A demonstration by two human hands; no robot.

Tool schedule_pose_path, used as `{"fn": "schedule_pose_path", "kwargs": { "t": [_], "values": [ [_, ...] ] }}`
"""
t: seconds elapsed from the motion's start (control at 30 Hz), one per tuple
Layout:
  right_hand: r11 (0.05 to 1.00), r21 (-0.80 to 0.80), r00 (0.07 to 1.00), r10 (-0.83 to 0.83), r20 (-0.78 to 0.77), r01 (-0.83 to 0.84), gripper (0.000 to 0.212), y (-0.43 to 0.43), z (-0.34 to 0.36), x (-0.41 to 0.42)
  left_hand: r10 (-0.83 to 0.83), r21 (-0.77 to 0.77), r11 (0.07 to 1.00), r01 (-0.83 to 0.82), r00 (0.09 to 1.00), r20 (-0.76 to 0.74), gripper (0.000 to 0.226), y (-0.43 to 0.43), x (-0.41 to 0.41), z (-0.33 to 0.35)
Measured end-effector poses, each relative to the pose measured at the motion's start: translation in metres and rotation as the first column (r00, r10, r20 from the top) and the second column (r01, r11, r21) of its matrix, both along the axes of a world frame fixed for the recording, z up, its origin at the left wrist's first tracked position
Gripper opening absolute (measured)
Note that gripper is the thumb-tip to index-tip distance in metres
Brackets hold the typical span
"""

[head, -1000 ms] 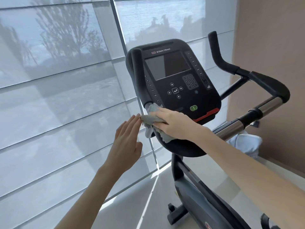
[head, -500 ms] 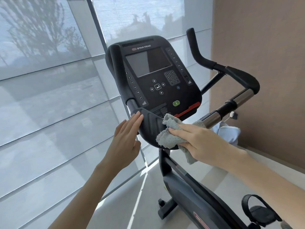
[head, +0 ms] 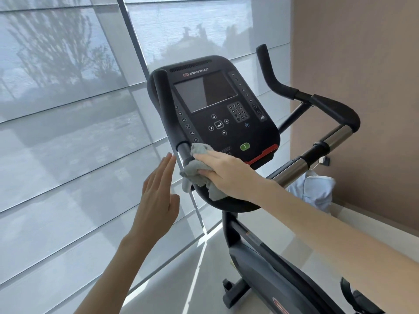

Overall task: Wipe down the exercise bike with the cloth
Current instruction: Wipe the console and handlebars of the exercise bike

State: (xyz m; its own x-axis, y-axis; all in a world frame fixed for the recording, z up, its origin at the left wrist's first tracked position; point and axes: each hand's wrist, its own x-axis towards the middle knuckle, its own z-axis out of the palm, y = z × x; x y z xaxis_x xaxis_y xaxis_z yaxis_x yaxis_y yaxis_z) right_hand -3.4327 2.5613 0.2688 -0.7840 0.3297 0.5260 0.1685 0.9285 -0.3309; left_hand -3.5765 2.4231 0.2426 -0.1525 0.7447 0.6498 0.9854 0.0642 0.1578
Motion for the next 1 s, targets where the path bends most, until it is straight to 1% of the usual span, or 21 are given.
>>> {"fn": "schedule_pose_path", "kwargs": {
  "t": [0.07, 0.13, 0.2, 0.23, 0.3, 0.37, 0.47, 0.6, 0.73, 0.87, 0.93, 1.0],
  "values": [
    [0.999, 0.005, 0.998, 0.041, 0.056, -0.042, 0.038, 0.000, 0.011, -0.022, 0.008, 0.005, 1.000, -0.008, 1.000, 0.012, 0.085, -0.003, -0.003, 0.000],
    [0.999, 0.030, 0.983, 0.015, 0.184, -0.021, 0.033, -0.001, 0.017, -0.035, 0.034, 0.006, 0.999, -0.034, 0.999, 0.012, 0.088, -0.007, -0.008, 0.000],
    [0.998, 0.060, 0.962, -0.016, 0.271, -0.001, 0.035, -0.003, 0.017, -0.038, 0.052, -0.001, 0.999, -0.052, 0.999, 0.004, 0.087, -0.009, -0.012, 0.003],
    [0.995, 0.096, 0.953, -0.039, 0.301, 0.011, 0.036, -0.005, 0.016, -0.037, 0.053, -0.010, 0.999, -0.053, 0.999, 0.001, 0.086, -0.010, -0.013, 0.003],
    [0.975, 0.215, 0.930, -0.125, 0.347, 0.050, 0.035, -0.014, 0.011, -0.032, 0.044, -0.041, 0.998, -0.044, 0.999, -0.001, 0.086, -0.009, -0.012, 0.003],
    [0.944, 0.323, 0.913, -0.189, 0.363, 0.067, 0.033, -0.022, 0.004, -0.026, 0.029, -0.057, 0.998, -0.029, 1.000, 0.000, 0.086, -0.008, -0.009, 0.003],
    [0.923, 0.381, 0.922, -0.186, 0.339, 0.046, 0.034, -0.029, -0.007, -0.010, 0.009, -0.066, 0.998, -0.010, 1.000, -0.022, 0.086, -0.006, -0.004, 0.004],
    [0.911, 0.412, 0.960, -0.093, 0.265, -0.025, 0.042, -0.025, -0.022, 0.026, -0.029, -0.064, 0.998, 0.026, 0.998, -0.051, 0.084, -0.007, 0.007, 0.002],
    [0.918, 0.383, 0.981, 0.032, 0.194, -0.106, 0.051, -0.019, -0.030, 0.066, -0.067, -0.093, 0.994, 0.059, 0.994, -0.087, 0.077, -0.008, 0.022, -0.009],
    [0.897, 0.437, 0.995, 0.028, 0.097, -0.068, 0.062, -0.011, -0.047, 0.100, -0.095, -0.119, 0.990, 0.081, 0.989, -0.117, 0.072, -0.010, 0.038, -0.022],
    [0.906, 0.420, 0.996, 0.015, 0.090, -0.052, 0.066, -0.008, -0.056, 0.113, -0.086, -0.132, 0.989, 0.069, 0.989, -0.123, 0.072, -0.012, 0.044, -0.024],
    [0.941, 0.333, 0.996, 0.035, 0.086, -0.062, 0.065, -0.005, -0.059, 0.120, -0.074, -0.144, 0.988, 0.056, 0.990, -0.124, 0.073, -0.014, 0.047, -0.022]
  ]
}}
